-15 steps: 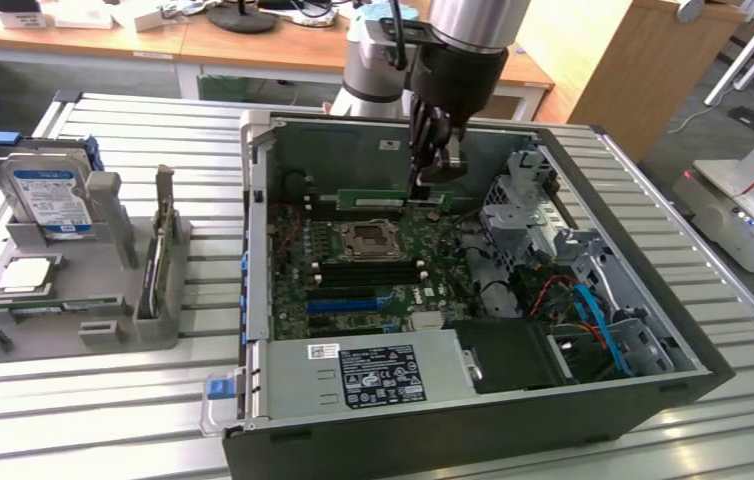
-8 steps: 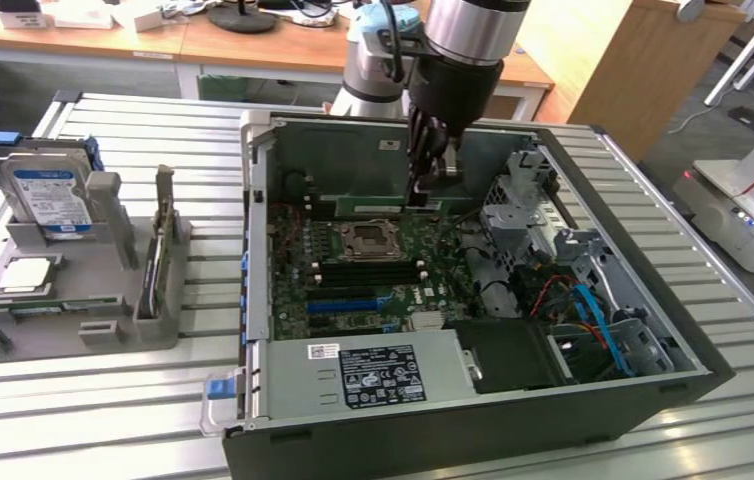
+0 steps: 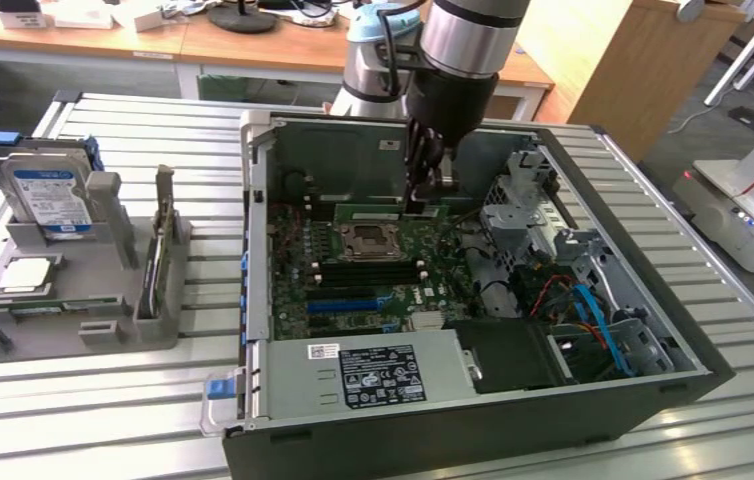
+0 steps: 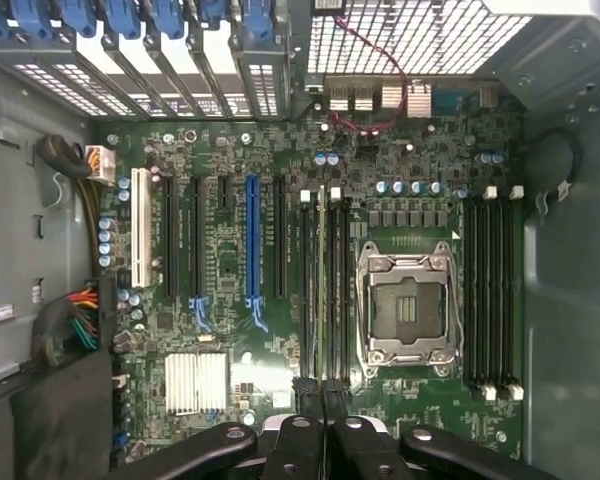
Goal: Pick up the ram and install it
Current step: 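Insert the ram into the slot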
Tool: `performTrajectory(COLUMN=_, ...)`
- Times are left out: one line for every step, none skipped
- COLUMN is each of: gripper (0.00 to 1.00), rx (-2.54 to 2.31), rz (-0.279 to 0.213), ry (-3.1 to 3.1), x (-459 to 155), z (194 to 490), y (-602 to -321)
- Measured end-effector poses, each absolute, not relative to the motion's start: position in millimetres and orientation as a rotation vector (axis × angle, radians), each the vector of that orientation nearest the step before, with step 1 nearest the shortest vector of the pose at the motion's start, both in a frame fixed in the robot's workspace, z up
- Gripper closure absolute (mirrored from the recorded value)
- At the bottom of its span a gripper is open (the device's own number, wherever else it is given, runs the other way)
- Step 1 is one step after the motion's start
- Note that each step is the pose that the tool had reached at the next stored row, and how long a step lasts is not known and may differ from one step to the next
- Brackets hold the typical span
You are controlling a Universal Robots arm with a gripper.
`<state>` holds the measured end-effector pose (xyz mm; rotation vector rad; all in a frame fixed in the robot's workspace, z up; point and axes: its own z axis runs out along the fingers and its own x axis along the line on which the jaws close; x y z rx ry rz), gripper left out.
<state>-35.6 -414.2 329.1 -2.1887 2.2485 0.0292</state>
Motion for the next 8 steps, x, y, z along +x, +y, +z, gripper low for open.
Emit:
performTrajectory(gripper=0.88, rx=-2.188, rz=0.029, ry=2.249, x=-36, z=328, y=-414)
performTrajectory(gripper=0.88, rx=-2.188, rz=0.029, ry=2.249, x=-36, z=326, y=-414)
performTrajectory(gripper=0.88, rx=-2.188, rz=0.029, ry=2.249, x=-36, z=324, y=-414)
performTrajectory(gripper=0.88, rx=-2.188, rz=0.029, ry=2.249, x=-36, z=323, y=-414)
performTrajectory(gripper=0.88, rx=-2.187, rz=0.029, ry=2.250, x=-36, z=321, y=-414)
performTrajectory(gripper=0.88, rx=-2.187, rz=0.029, ry=2.250, x=-36, z=320, y=-414)
performTrajectory(gripper=0.88, rx=-2.187, rz=0.029, ry=2.250, x=-36, z=318, y=-414)
performTrajectory(gripper=0.88, rx=-2.186, rz=0.029, ry=2.251, x=-36, z=316, y=-414)
